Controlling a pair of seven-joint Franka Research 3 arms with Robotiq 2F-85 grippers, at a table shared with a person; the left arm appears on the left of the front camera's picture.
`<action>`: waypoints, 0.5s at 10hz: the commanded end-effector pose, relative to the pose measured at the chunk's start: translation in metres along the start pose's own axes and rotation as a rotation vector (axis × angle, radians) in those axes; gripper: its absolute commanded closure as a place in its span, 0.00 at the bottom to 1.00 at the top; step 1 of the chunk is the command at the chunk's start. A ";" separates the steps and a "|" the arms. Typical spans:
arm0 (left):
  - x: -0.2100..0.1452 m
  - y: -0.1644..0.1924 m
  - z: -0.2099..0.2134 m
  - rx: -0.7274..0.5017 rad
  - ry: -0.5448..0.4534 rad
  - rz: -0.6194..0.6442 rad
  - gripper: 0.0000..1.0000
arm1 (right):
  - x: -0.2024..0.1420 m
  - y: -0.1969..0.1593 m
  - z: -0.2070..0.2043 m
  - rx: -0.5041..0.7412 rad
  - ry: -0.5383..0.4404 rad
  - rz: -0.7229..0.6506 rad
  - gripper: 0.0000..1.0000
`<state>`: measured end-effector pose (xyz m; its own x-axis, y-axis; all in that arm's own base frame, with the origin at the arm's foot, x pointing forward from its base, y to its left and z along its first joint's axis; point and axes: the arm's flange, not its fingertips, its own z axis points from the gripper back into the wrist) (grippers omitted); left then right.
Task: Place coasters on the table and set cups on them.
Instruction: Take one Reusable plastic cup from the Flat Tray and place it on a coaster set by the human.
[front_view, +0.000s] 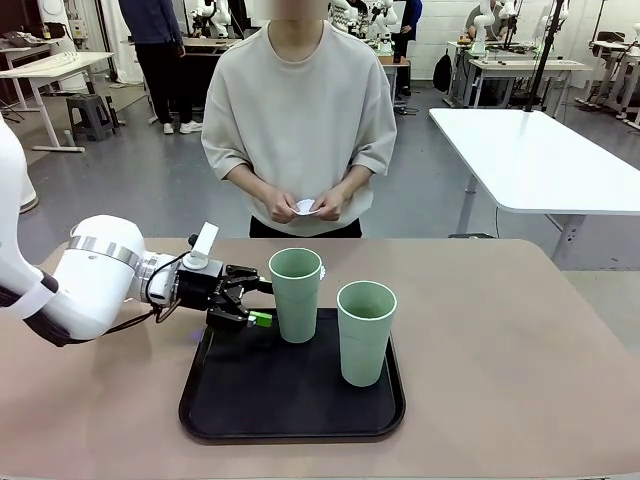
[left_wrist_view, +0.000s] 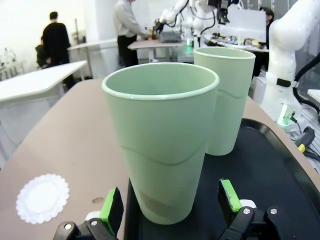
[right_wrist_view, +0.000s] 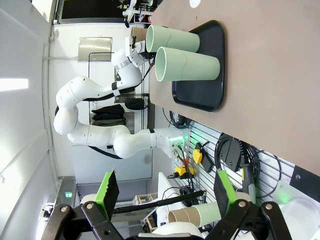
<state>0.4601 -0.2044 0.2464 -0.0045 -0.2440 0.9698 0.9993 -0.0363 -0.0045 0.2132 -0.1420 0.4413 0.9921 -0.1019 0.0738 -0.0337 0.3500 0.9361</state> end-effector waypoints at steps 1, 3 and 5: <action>-0.006 0.003 -0.006 -0.026 -0.009 -0.045 0.00 | 0.000 0.000 0.001 0.013 0.000 0.004 0.00; -0.008 0.006 -0.009 -0.031 -0.008 -0.037 0.00 | 0.000 0.000 0.001 0.013 0.000 0.004 0.00; -0.012 0.008 -0.013 -0.035 -0.009 -0.031 0.00 | 0.000 0.000 0.001 0.013 0.000 0.004 0.00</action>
<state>0.4644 -0.2117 0.2364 0.0018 -0.2392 0.9710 0.9986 -0.0506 -0.0144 0.2132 -0.1420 0.4413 0.9921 -0.1019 0.0738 -0.0337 0.3500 0.9361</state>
